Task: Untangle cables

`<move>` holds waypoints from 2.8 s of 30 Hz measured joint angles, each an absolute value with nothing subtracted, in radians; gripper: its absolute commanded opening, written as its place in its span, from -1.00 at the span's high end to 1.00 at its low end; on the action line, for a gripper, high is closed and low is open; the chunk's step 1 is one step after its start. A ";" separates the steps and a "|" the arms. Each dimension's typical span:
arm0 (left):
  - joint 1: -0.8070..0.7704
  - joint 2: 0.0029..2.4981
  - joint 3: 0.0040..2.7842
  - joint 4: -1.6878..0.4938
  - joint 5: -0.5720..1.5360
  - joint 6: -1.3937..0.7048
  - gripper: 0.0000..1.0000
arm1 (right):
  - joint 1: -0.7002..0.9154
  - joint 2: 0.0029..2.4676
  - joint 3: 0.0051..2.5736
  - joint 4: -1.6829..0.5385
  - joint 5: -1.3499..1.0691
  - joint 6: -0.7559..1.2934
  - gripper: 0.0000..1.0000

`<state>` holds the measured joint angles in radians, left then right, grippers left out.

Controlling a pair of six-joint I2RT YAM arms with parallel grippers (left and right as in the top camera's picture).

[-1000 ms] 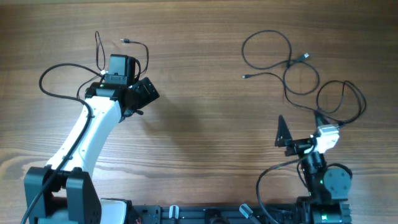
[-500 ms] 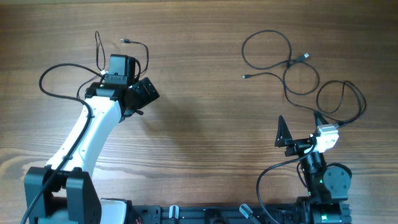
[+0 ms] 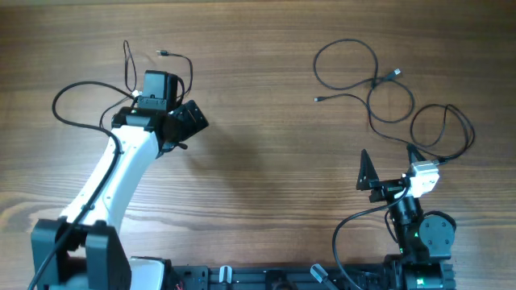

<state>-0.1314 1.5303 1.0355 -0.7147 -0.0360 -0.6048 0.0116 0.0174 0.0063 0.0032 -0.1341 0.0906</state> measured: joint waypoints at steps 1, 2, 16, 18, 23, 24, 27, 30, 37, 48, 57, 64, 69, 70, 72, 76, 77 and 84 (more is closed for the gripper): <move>-0.154 1.504 1.036 -0.715 -0.035 -0.605 -1.00 | 0.012 0.017 0.006 0.003 -0.134 0.091 -0.99; -0.170 1.475 1.036 -0.715 -0.036 -0.605 -1.00 | 0.012 0.017 0.006 0.003 -0.134 0.091 -0.99; -0.221 0.845 1.037 -0.724 -0.036 -0.605 -1.00 | 0.011 0.017 0.006 0.003 -0.134 0.091 -1.00; -0.221 0.847 1.036 -0.789 -0.036 -0.606 -1.00 | 0.012 0.017 0.006 0.003 -0.134 0.091 -1.00; -0.222 0.857 1.035 -0.896 -0.036 -0.606 -1.00 | 0.012 0.017 0.006 0.003 -0.134 0.091 -0.99; -0.222 0.859 1.029 -0.868 -0.036 -0.607 -1.00 | 0.012 0.017 0.006 0.003 -0.134 0.091 -0.99; -0.222 0.850 0.970 -0.649 -0.036 -0.609 -1.00 | 0.012 0.017 0.006 0.003 -0.134 0.091 -0.99; -0.222 0.826 0.877 -0.371 -0.036 -0.612 -1.00 | 0.011 0.017 0.006 0.003 -0.134 0.091 -0.99; -0.222 0.727 0.726 0.086 -0.036 -0.613 -1.00 | 0.012 0.017 0.006 0.003 -0.134 0.091 -0.99; -0.223 0.278 0.343 0.096 -0.036 -0.613 -1.00 | 0.012 0.017 0.006 0.003 -0.133 0.091 -0.99; -0.223 0.015 0.202 0.136 -0.036 -0.613 -1.00 | 0.012 0.017 0.006 0.003 -0.133 0.091 -1.00; -0.223 0.013 0.044 0.276 -0.036 -0.613 -1.00 | 0.012 0.017 0.006 0.003 -0.134 0.091 -0.99; -0.223 0.013 0.010 0.284 -0.036 -0.613 -1.00 | 0.012 0.017 0.006 0.003 -0.134 0.091 -0.99; -0.223 0.013 0.010 0.284 -0.036 -0.613 -1.00 | 0.012 0.017 0.006 0.003 -0.133 0.091 -0.99; -0.223 0.013 0.010 0.262 -0.036 -0.613 -1.00 | 0.011 0.017 0.006 0.003 -0.134 0.091 -0.99; -0.223 0.013 0.010 0.160 -0.036 -0.613 -1.00 | 0.012 0.017 0.006 0.003 -0.133 0.091 -0.99; -0.223 0.012 0.011 0.124 -0.036 -0.613 -1.00 | 0.012 0.017 0.006 0.003 -0.134 0.091 -0.99; -0.223 0.015 0.008 -0.068 -0.036 -0.612 -1.00 | 0.011 0.017 0.006 0.003 -0.133 0.091 -0.99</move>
